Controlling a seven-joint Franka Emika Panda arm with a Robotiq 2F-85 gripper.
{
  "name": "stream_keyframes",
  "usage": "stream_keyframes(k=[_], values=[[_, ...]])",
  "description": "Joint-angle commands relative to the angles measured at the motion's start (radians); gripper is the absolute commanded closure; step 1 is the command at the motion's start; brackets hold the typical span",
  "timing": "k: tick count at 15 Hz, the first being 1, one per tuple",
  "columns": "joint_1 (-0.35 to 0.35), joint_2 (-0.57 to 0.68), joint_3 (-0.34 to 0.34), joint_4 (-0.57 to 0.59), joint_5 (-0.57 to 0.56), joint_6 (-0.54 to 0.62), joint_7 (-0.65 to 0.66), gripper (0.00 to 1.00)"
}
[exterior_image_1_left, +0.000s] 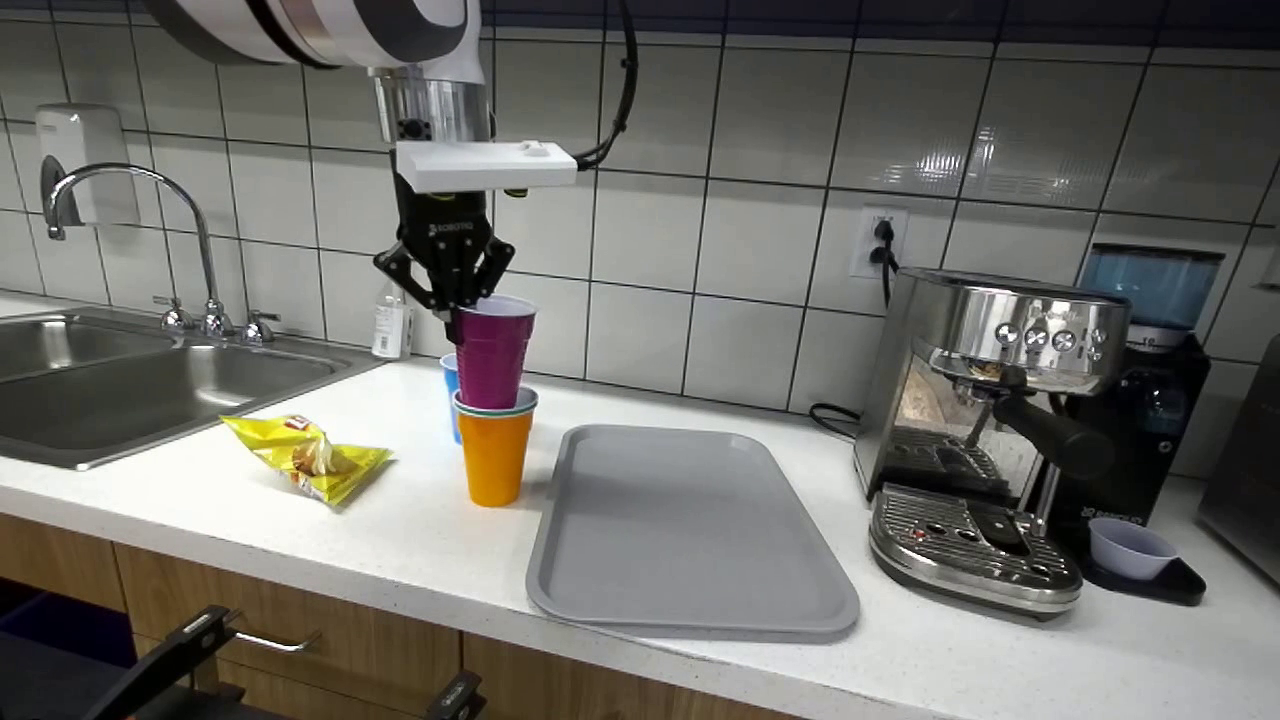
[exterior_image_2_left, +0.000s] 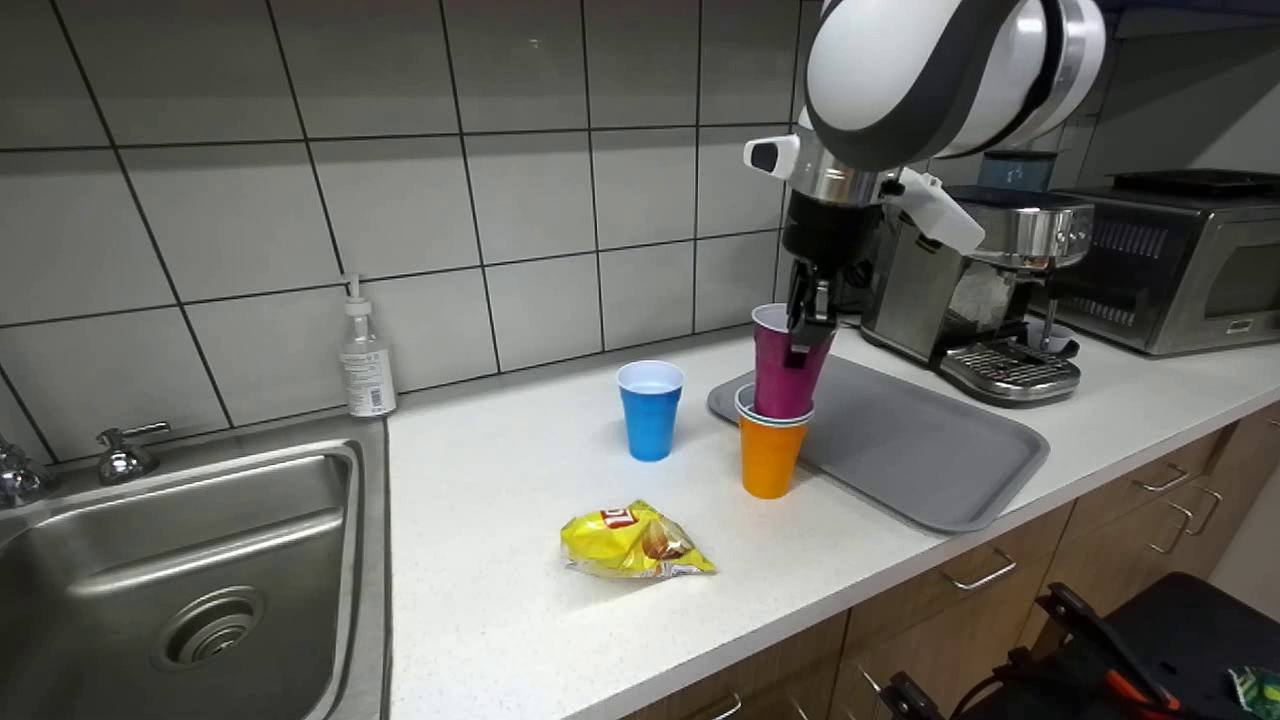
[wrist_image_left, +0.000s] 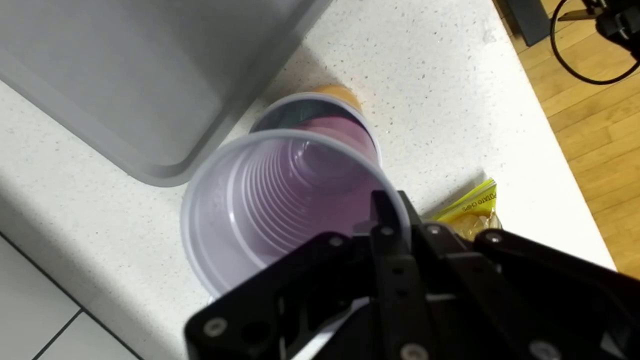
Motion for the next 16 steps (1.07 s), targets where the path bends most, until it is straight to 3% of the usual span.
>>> stream_keyframes(k=[1,16], values=[[-0.012,0.034,0.021,0.007,-0.044,0.047,0.057,0.99],[-0.032,0.132,0.032,0.011,-0.191,0.123,0.203,0.99]])
